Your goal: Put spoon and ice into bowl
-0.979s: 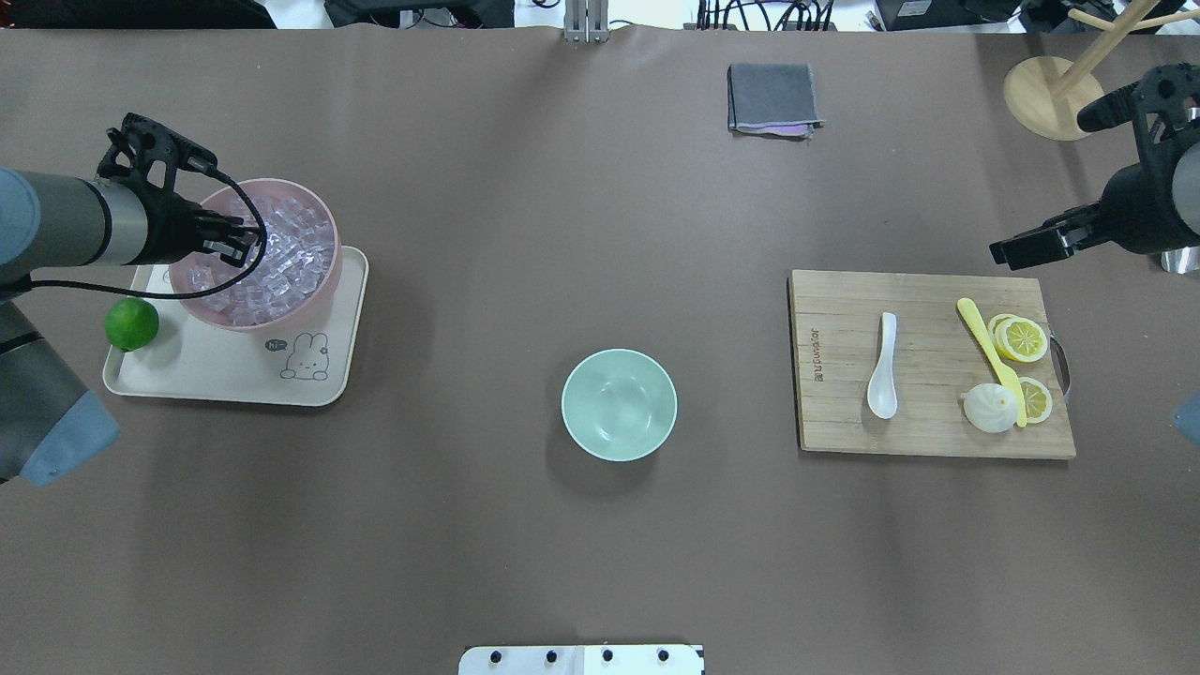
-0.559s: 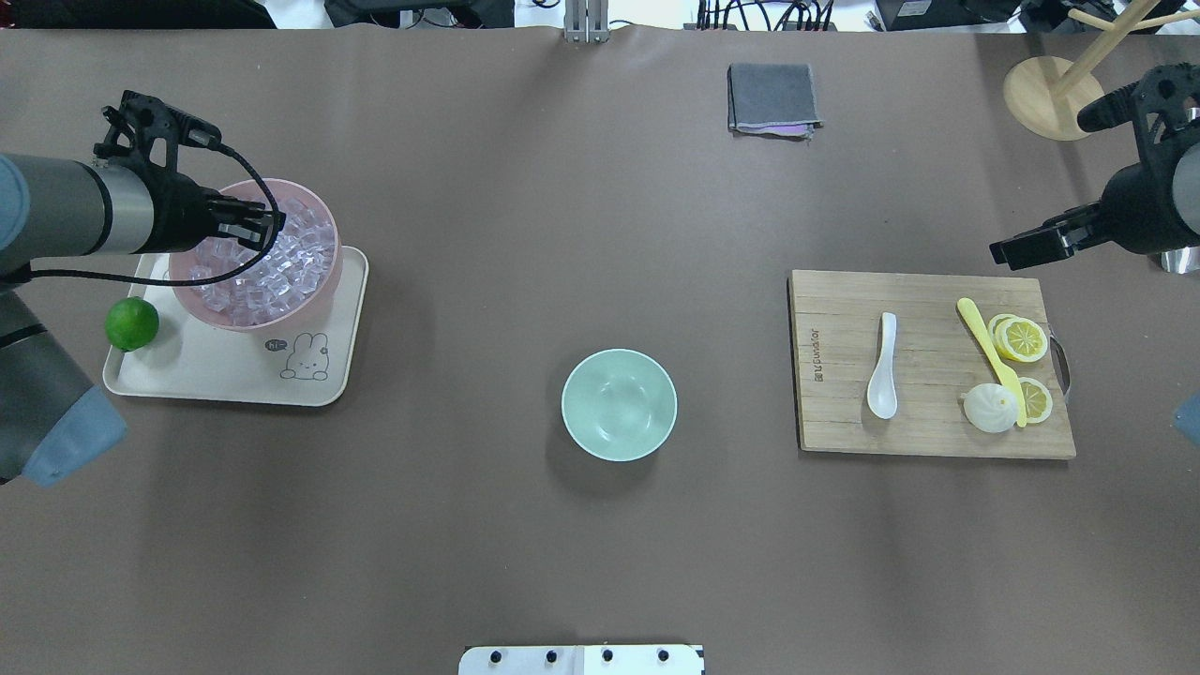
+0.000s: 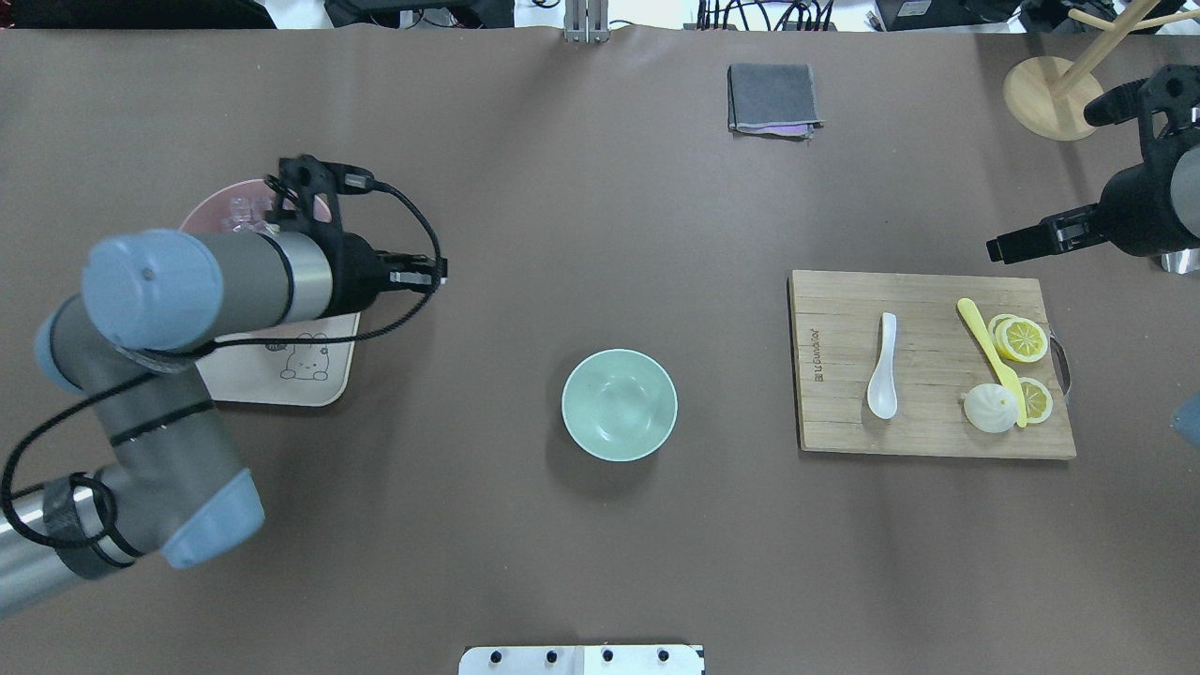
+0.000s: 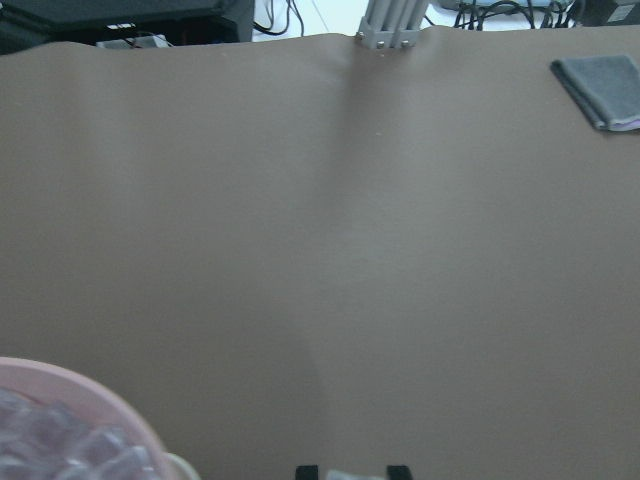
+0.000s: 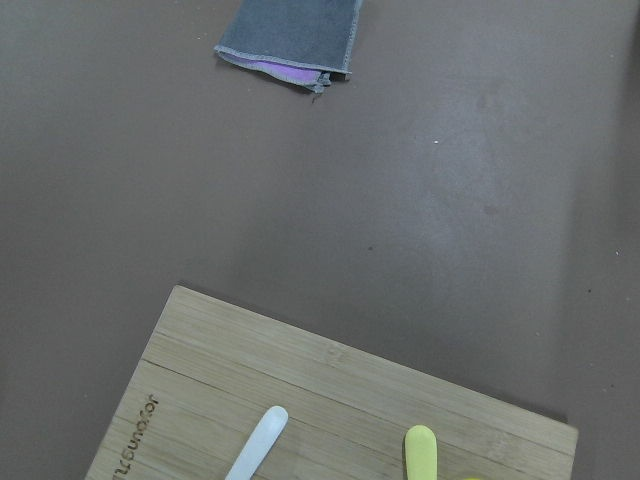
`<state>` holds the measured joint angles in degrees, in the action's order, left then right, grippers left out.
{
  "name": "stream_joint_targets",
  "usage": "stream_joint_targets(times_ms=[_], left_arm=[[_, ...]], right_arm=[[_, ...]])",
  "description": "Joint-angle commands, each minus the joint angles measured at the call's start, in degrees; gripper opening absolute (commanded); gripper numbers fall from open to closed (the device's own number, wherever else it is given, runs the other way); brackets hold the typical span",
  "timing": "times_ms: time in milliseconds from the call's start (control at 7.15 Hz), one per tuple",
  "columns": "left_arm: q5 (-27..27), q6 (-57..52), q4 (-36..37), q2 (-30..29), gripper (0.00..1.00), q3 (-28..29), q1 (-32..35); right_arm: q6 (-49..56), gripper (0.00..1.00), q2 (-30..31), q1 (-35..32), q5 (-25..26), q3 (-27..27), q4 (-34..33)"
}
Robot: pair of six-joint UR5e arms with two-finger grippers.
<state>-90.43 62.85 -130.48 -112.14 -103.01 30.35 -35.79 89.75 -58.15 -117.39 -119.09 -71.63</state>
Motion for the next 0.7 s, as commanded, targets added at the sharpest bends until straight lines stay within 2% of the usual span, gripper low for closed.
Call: stream_joint_targets(times_ms=[0,140,420,559], left_arm=[[16.09,6.30,-0.12,-5.43,0.00,0.70,-15.95],[20.51,7.28,-0.12,-7.02,0.00,1.92,-19.94],[21.34,8.87,-0.12,-10.44,0.00,6.05,-20.68],[21.26,8.78,-0.38,-10.64,0.00,6.07,-20.50]], right_arm=[[-0.95,1.00,-0.02,0.05,0.14,0.00,0.00],[-0.95,1.00,-0.02,0.05,0.14,0.00,0.00],[-0.95,1.00,-0.02,0.05,0.23,0.00,0.00],[-0.95,1.00,-0.19,0.05,0.23,0.00,0.00]])
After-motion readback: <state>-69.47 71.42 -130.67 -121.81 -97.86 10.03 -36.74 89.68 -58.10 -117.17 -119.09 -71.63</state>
